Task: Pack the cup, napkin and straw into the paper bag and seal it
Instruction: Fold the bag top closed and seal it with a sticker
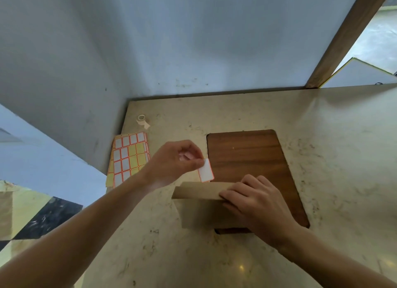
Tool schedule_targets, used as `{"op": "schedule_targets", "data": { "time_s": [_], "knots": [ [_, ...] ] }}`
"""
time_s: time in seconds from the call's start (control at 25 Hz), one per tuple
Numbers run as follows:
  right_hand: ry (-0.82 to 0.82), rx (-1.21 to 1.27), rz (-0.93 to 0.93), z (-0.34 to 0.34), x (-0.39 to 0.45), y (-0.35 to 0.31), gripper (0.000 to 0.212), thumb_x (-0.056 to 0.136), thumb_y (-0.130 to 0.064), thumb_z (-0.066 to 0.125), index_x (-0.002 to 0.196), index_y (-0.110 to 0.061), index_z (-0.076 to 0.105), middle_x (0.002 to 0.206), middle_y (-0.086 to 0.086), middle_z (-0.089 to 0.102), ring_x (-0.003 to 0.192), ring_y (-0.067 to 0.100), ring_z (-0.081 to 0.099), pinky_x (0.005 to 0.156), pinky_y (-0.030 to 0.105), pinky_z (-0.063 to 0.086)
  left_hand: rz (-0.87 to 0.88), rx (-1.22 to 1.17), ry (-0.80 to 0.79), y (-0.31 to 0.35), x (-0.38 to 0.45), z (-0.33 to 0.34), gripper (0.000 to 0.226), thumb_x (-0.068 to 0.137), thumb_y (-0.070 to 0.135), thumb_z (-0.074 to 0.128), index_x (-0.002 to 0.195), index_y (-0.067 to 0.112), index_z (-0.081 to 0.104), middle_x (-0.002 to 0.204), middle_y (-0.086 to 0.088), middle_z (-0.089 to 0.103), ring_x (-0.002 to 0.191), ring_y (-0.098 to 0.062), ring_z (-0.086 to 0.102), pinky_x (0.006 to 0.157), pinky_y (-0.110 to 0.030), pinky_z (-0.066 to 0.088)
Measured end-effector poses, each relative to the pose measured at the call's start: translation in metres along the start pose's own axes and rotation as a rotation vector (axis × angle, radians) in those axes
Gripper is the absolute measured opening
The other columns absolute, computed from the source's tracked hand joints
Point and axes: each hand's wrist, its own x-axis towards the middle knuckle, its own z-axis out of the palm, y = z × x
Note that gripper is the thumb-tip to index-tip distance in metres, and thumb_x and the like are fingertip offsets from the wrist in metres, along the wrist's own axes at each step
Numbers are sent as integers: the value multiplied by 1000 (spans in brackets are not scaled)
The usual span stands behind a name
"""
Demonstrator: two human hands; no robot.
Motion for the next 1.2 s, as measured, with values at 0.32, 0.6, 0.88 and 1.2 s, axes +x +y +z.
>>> {"op": "schedule_targets", "data": {
  "time_s": [0.32, 0.6, 0.88, 1.2],
  "knots": [
    [179, -38, -43, 28, -20, -5, 18, 90, -24, 62, 103, -17, 73, 95, 0, 73, 79, 21, 63, 65, 36, 50, -248, -7, -343, -10, 25, 23, 7, 83, 25, 73, 89, 23, 69, 84, 9, 72, 70, 1, 63, 54, -9, 43],
    [260, -16, -45, 30, -21, 0, 15, 92, -19, 64, 99, -13, 75, 92, 4, 74, 73, 22, 64, 61, 36, 48, -285, 109, -452, -12, 44, 44, 4, 82, 32, 74, 84, 30, 70, 77, 13, 68, 70, 1, 62, 64, -17, 44],
    [297, -5, -13, 30, -20, -1, 11, 92, -18, 66, 96, -13, 75, 97, 6, 71, 68, 22, 61, 55, 39, 46, -401, -38, -435, -15, 47, 43, 4, 79, 31, 76, 81, 28, 74, 75, 14, 70, 70, 1, 62, 59, -16, 45],
    [317, 28, -17, 31, -20, 0, 10, 93, -17, 64, 90, -13, 72, 105, 9, 72, 66, 23, 60, 56, 39, 46, -442, -29, -499, -13, 46, 46, 8, 78, 30, 78, 85, 27, 75, 85, 5, 73, 84, -12, 67, 74, -27, 53]
  ]
}}
